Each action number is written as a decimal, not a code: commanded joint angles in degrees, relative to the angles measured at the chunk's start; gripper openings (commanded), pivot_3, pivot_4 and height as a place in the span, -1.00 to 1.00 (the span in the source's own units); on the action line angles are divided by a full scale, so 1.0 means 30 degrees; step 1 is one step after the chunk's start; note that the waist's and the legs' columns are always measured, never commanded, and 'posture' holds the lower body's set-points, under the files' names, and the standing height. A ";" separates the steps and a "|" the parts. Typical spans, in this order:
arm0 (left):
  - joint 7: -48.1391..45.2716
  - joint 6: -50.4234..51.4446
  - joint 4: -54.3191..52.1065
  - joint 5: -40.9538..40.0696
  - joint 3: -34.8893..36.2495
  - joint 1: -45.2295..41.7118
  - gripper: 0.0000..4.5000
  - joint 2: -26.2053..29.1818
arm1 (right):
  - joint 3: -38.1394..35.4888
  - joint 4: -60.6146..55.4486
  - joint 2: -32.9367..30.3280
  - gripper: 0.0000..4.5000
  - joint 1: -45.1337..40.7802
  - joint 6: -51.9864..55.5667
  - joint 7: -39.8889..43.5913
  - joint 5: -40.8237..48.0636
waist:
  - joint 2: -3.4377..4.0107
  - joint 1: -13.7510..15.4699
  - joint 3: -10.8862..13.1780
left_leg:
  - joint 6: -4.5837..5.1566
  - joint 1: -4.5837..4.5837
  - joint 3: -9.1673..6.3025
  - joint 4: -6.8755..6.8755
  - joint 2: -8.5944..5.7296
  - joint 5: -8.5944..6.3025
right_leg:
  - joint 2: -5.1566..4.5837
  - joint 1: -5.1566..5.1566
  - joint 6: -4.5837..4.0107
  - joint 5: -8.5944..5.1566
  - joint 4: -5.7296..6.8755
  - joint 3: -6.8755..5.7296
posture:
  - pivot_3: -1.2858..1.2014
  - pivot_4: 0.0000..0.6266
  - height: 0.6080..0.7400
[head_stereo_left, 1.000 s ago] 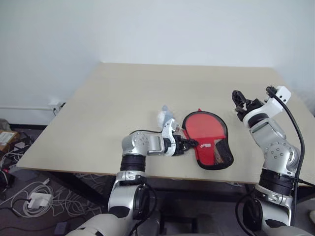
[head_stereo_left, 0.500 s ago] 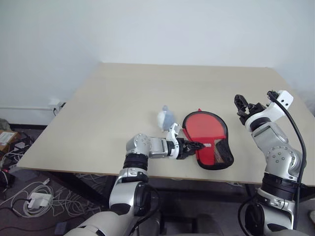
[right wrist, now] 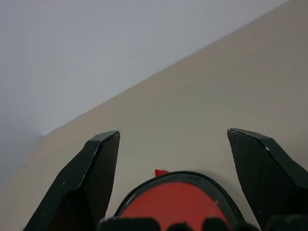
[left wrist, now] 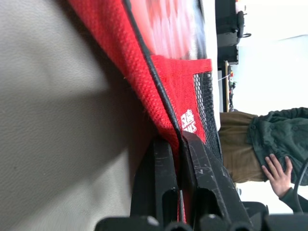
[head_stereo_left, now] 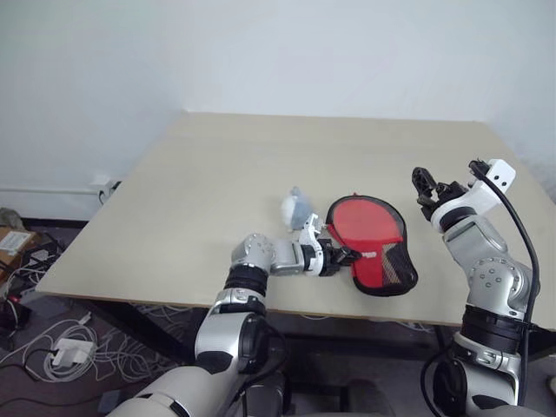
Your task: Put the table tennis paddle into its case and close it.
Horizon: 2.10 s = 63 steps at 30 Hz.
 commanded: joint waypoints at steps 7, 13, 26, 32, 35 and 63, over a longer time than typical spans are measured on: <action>0.0220 0.2664 -0.2113 -0.1054 -0.0629 -0.0179 -0.99 -0.1713 | 0.0150 -0.0672 -0.0163 0.72 -0.0409 -0.0411 -0.0145 -0.0149 | -0.0002 -0.0004 0.0003 | 0.0013 -0.0049 -0.0008 -0.0001 -0.0028 0.0008 | -0.0022 -0.0034 0.0008 -0.0002 -0.0010 -0.0002 | 0.03 -1.00 1.00; 0.0955 0.6831 -0.5214 -0.1965 -0.0129 0.0446 -0.99 -0.1208 | 0.0241 -0.0678 -0.0157 0.72 -0.0451 -0.0507 -0.0118 -0.0169 | -0.0001 -0.0040 0.0004 | 0.0016 -0.0065 -0.0004 -0.0013 -0.0013 0.0010 | -0.0005 -0.0057 0.0005 0.0000 -0.0005 0.0001 | 0.03 -1.00 1.00; 0.2179 0.7934 -0.8433 -1.3175 -0.9024 0.2991 -0.99 0.5031 | 0.0594 -0.0771 -0.0202 0.72 -0.0306 -0.0377 -0.0058 -0.0256 | 0.0009 -0.0045 0.0001 | 0.0014 -0.0059 -0.0109 -0.0012 0.0005 0.0009 | -0.0014 -0.0075 -0.0080 0.0044 -0.0005 0.0021 | 0.03 -1.00 1.00; 0.5054 0.7934 -0.8513 -1.4667 -0.8600 0.3283 -0.99 0.4527 | 0.0856 -0.0710 -0.0334 0.72 -0.0284 -0.0258 -0.0014 -0.0370 | 0.0008 0.0006 0.0001 | 0.0017 -0.0064 -0.0143 -0.0012 -0.0005 0.0010 | -0.0040 -0.0068 -0.0071 0.0035 -0.0012 0.0020 | 0.03 -1.00 1.00; 0.6224 0.7896 -0.9695 -1.3831 -0.7756 0.3712 -0.99 0.3636 | 0.0956 -0.0676 -0.0426 0.72 -0.0255 -0.0166 0.0010 -0.0544 | 0.0008 0.0001 0.0001 | 0.0018 -0.0064 -0.0139 -0.0013 -0.0017 0.0010 | -0.0037 -0.0069 -0.0071 0.0036 -0.0012 0.0020 | 0.03 -1.00 1.00; -0.3054 0.4799 -1.7319 -1.2649 -0.7194 0.4375 -0.06 1.3142 | 0.3007 -0.2366 -0.4922 0.72 0.1797 0.6180 0.5516 0.1326 | 0.0024 0.0013 0.0011 | 0.0012 -0.0068 -0.0100 -0.0078 0.0010 0.0006 | -0.0063 -0.0100 -0.0140 0.0007 -0.0054 0.0025 | 0.03 -1.00 1.00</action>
